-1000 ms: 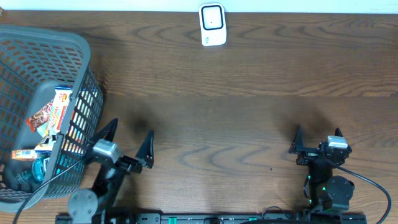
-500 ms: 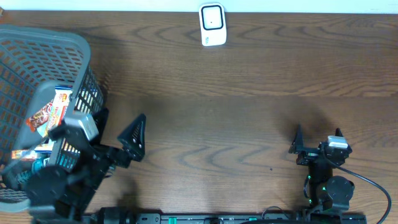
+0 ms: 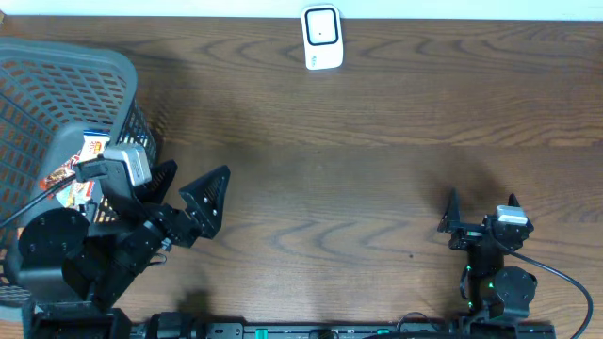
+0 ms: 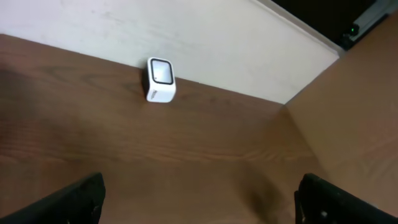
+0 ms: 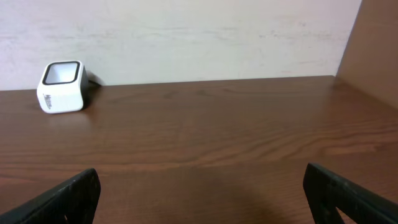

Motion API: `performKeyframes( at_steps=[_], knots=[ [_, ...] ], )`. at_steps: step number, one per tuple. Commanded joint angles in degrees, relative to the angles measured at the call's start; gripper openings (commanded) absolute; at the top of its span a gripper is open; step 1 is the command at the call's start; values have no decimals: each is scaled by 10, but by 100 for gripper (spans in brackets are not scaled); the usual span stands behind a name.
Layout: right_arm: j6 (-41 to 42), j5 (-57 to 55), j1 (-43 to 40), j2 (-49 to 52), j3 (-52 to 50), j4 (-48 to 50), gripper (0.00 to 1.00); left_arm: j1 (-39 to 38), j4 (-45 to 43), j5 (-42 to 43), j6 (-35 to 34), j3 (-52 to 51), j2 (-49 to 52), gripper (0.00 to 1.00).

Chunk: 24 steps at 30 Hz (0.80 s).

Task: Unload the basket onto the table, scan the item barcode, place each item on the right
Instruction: 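Reach the left gripper into the basket toward the snack bag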

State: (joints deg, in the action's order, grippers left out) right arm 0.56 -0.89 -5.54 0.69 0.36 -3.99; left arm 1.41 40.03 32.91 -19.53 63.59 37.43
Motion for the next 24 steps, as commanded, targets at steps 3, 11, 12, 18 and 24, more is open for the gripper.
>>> performKeyframes(
  at_steps=[3, 11, 12, 18, 24],
  knots=[
    [-9, -3, 4, -3, 0, -2, 99, 2, 17, -153, -60, 80, 45, 98],
    [-9, -3, 4, -3, 0, -2, 99, 16, 186, -522, -68, 296, 189, 98],
    [-9, -3, 4, -3, 0, -2, 99, 26, 210, -551, -76, 313, 206, 98],
    [-9, -3, 4, -3, 0, -2, 99, 157, 299, -565, -148, 331, 286, 98],
    [-9, -3, 4, -3, 0, -2, 99, 326, 346, -412, -150, 330, 364, 98]
  ],
)
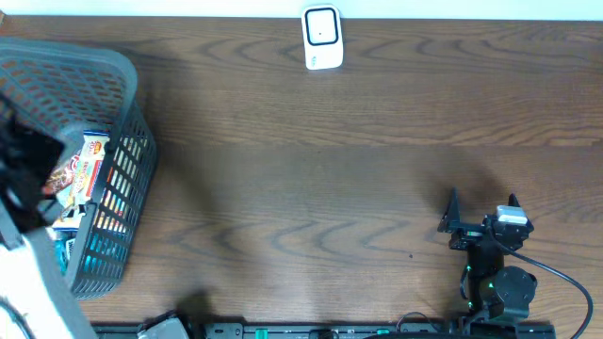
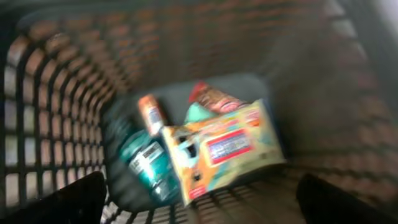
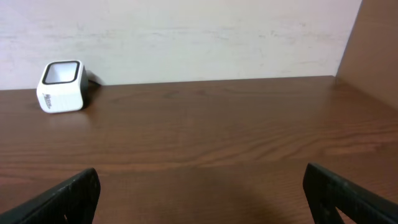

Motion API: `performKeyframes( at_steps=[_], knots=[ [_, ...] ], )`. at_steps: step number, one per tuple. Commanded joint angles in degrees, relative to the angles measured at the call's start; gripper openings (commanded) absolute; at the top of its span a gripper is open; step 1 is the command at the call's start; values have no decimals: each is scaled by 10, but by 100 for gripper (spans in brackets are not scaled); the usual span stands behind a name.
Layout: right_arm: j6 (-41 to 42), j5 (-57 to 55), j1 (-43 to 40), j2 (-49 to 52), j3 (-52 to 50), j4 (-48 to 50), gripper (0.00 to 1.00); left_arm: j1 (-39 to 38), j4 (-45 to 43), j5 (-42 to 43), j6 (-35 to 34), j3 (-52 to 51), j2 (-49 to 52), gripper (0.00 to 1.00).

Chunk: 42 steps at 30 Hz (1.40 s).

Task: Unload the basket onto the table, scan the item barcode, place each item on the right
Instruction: 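Reach the left gripper into the basket toward the snack bag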

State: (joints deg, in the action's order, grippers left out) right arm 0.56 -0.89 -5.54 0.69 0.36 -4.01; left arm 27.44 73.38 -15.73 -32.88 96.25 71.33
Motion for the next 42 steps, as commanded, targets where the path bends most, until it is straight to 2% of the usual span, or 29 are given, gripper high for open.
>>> performKeyframes(
  at_steps=[1, 6, 11, 26, 38, 42],
  knots=[
    [-9, -3, 4, -3, 0, -2, 99, 111, 21, 124, -10, 2, 47, 97],
    [-9, -3, 4, -3, 0, -2, 99, 195, 16, 234, 47, -21, 105, 98],
    [-9, -3, 4, -3, 0, -2, 99, 221, -10, 267, 58, -74, 150, 98],
    [-9, -3, 4, -3, 0, -2, 99, 221, -226, 308, 89, -345, 158, 98],
    [-9, -3, 4, -3, 0, -2, 99, 203, -386, 333, 84, -451, 177, 98],
    [-9, -3, 4, -3, 0, -2, 99, 193, -426, 365, 84, -452, 189, 89]
  ],
)
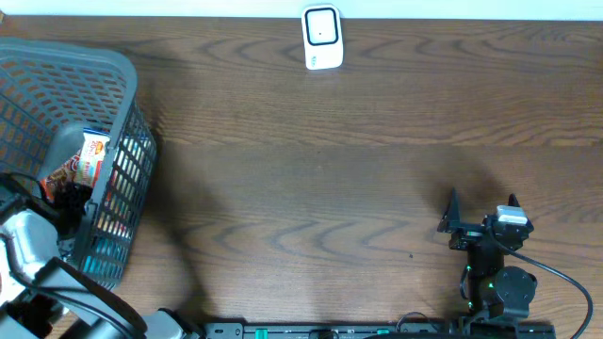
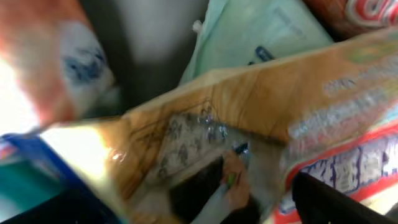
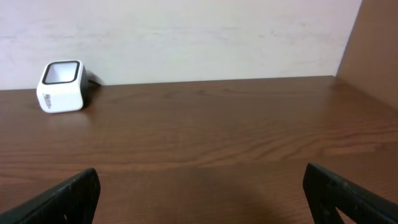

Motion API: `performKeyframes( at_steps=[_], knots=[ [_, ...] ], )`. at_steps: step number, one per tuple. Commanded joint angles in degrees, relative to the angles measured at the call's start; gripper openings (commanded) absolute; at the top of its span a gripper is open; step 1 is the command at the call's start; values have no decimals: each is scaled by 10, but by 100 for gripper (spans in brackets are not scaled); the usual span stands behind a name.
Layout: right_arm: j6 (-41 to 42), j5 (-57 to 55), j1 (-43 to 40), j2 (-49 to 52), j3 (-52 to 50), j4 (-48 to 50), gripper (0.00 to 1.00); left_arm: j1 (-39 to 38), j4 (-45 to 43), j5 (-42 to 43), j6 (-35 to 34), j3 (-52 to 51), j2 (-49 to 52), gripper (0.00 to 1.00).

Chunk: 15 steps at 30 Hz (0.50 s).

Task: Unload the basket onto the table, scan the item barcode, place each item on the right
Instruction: 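Reach the left gripper into the basket toward the snack bag, then grasp the orange-and-white snack bag with the left gripper and lift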

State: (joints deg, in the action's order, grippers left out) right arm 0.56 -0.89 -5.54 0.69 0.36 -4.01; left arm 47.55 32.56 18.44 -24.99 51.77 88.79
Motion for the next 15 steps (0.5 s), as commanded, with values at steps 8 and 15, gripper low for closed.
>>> performKeyframes(
  at_steps=[8, 15],
  knots=[
    [-9, -3, 4, -3, 0, -2, 99, -44, -57, 40, 5, -6, 15, 27],
    [-9, -3, 4, -3, 0, -2, 99, -46, -61, 118, 5, 39, 0, 7]
  ],
)
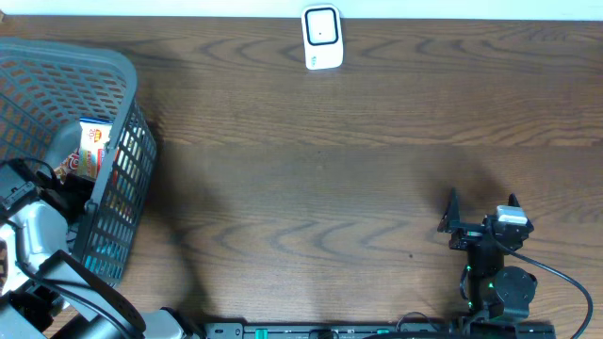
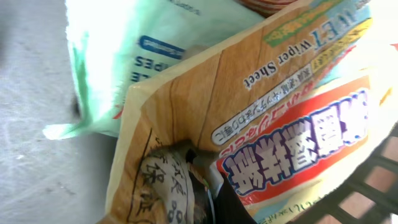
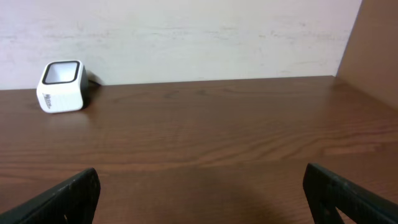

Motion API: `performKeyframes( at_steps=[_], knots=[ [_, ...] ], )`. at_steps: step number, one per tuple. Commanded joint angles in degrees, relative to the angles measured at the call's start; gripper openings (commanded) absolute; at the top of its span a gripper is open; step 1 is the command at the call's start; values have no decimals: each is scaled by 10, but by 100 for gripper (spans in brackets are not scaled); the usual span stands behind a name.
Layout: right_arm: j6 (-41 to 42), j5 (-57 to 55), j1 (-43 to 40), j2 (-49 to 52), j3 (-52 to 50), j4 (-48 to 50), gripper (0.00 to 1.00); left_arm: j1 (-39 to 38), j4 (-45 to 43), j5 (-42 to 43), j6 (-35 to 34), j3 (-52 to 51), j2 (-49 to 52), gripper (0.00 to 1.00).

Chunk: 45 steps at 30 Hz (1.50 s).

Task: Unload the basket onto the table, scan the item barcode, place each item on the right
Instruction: 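Grasp the orange-and-white snack bag with the left gripper and lift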

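In the left wrist view a wood-patterned wet wipes pack fills the frame, lying on a pale green pack inside the basket. My left gripper is shut on the pack's edge, with one dark finger showing against the wrapper. From overhead the pack leans on the grey basket's right wall, and my left arm reaches in. The white scanner stands at the table's far edge, also the scanner seen from the right wrist. My right gripper rests open at the near right.
Other packets lie in the basket under and beside the wipes pack, among them a red-orange one. The basket's lattice wall stands close on the right of the pack. Brown table stretches between basket and scanner.
My left gripper, open round the wipes pack before, has shut on its edge. The pack has shifted slightly up the basket wall. The right arm has not moved.
My left gripper first hung open over the table next to the basket, facing the scanner. Then it looked down into the basket at the packets. Then it was low over the wipes pack, open. Now it is shut on that pack. The right gripper stayed open throughout.
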State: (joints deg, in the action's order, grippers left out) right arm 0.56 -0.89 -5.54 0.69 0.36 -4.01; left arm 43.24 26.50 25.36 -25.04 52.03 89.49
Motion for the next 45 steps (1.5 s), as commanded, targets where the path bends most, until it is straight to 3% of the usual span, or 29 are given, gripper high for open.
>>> performKeyframes(
  at_steps=[1, 9, 20, 28, 31, 35, 38, 45],
  knots=[
    [-9, -3, 4, -3, 0, -2, 99, -3, 2, 58, 6, 47, -16, 7],
    [-9, -3, 4, -3, 0, -2, 99, -2, 16, 70, 3, 120, -141, 7],
    [-9, -3, 4, -3, 0, -2, 99, 32, -10, 70, -121, 128, -302, 7],
    [-9, -3, 4, -3, 0, -2, 99, 26, -185, 306, -270, 128, -317, 7],
    [-9, -3, 4, -3, 0, -2, 99, -7, -254, 386, -284, 128, -322, 7],
    [-9, -3, 4, -3, 0, -2, 99, -89, -247, 455, -220, 126, -331, 7],
    [-9, -3, 4, -3, 0, -2, 99, -165, -170, 455, -127, 122, -330, 7],
    [-9, -3, 4, -3, 0, -2, 99, -352, 76, 288, 97, 118, -293, 7]
  ],
)
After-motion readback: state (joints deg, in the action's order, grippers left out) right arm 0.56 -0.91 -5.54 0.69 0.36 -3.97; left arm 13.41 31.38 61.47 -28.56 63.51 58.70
